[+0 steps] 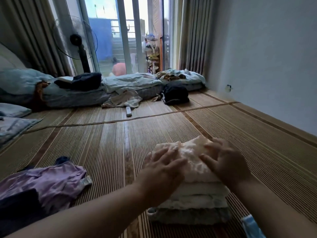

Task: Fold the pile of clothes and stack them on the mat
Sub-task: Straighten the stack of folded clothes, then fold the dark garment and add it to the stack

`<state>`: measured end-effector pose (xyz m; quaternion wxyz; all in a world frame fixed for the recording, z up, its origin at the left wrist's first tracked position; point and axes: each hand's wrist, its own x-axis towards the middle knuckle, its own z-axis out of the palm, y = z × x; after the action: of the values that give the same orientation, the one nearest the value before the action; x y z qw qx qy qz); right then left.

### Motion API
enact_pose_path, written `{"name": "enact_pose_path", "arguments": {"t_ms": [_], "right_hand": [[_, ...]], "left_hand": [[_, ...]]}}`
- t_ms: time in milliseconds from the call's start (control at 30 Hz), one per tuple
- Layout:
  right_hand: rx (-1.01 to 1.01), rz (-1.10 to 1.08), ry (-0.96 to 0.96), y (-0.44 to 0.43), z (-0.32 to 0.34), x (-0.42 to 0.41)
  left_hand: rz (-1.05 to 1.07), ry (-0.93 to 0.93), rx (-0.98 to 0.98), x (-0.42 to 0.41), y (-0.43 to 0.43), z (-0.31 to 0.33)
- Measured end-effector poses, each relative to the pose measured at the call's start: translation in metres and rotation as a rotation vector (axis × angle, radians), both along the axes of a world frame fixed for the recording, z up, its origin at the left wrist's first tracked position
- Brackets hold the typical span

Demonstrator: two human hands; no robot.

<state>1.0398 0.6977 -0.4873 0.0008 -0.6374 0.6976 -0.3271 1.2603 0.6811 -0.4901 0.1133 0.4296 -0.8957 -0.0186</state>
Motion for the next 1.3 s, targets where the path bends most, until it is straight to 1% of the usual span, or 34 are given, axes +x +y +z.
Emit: {"name": "enact_pose_path", "arguments": {"t_ms": [33, 100, 167, 267, 367, 467, 600, 733, 800, 867, 933, 1067, 1133, 1233, 1300], "right_hand": [[0.055, 0.016, 0.026, -0.005, -0.003, -0.001], [0.197, 0.046, 0.014, -0.013, -0.008, -0.002], [0.282, 0.019, -0.011, -0.022, -0.010, -0.001], [0.397, -0.028, -0.023, -0.034, -0.016, 0.004], [0.462, -0.044, -0.084, -0.047, -0.022, 0.004], [0.487, -0.030, -0.134, -0.049, -0.014, 0.005], [0.414, -0.019, -0.151, -0.038, 0.009, 0.005], [0.236, -0.069, -0.002, -0.010, 0.036, 0.018], [0.117, -0.051, 0.075, 0.008, 0.051, 0.035], [0.030, 0.040, 0.097, 0.025, 0.063, 0.066], [0.030, 0.181, 0.081, 0.040, 0.069, 0.104], [0.195, 0.549, 0.185, 0.060, 0.057, 0.207], [0.247, 0.681, 0.226, 0.068, 0.043, 0.263], [0.392, 0.748, 0.255, 0.072, 0.016, 0.335], [0.492, 0.770, 0.191, 0.072, 0.001, 0.377]], "left_hand": [[0.007, -0.048, 0.057, -0.001, -0.003, -0.002], [0.062, -0.058, 0.167, -0.007, -0.012, -0.005], [0.099, -0.076, 0.195, -0.014, -0.022, -0.006], [0.125, -0.152, 0.239, -0.022, -0.037, -0.006], [0.139, -0.200, 0.298, -0.025, -0.048, -0.007], [0.118, -0.155, 0.357, -0.018, -0.053, -0.005], [0.070, -0.030, 0.427, -0.006, -0.046, 0.003], [0.051, 0.045, 0.369, 0.009, -0.011, 0.024], [0.064, 0.105, 0.328, 0.025, 0.013, 0.037], [0.097, 0.156, 0.294, 0.052, 0.037, 0.046], [0.130, 0.156, 0.247, 0.084, 0.060, 0.048], [0.249, 0.025, 0.150, 0.179, 0.096, 0.037], [0.386, -0.016, 0.165, 0.235, 0.109, 0.028], [0.618, -0.055, 0.190, 0.311, 0.129, 0.017], [0.756, -0.079, 0.223, 0.355, 0.144, 0.011]]}}
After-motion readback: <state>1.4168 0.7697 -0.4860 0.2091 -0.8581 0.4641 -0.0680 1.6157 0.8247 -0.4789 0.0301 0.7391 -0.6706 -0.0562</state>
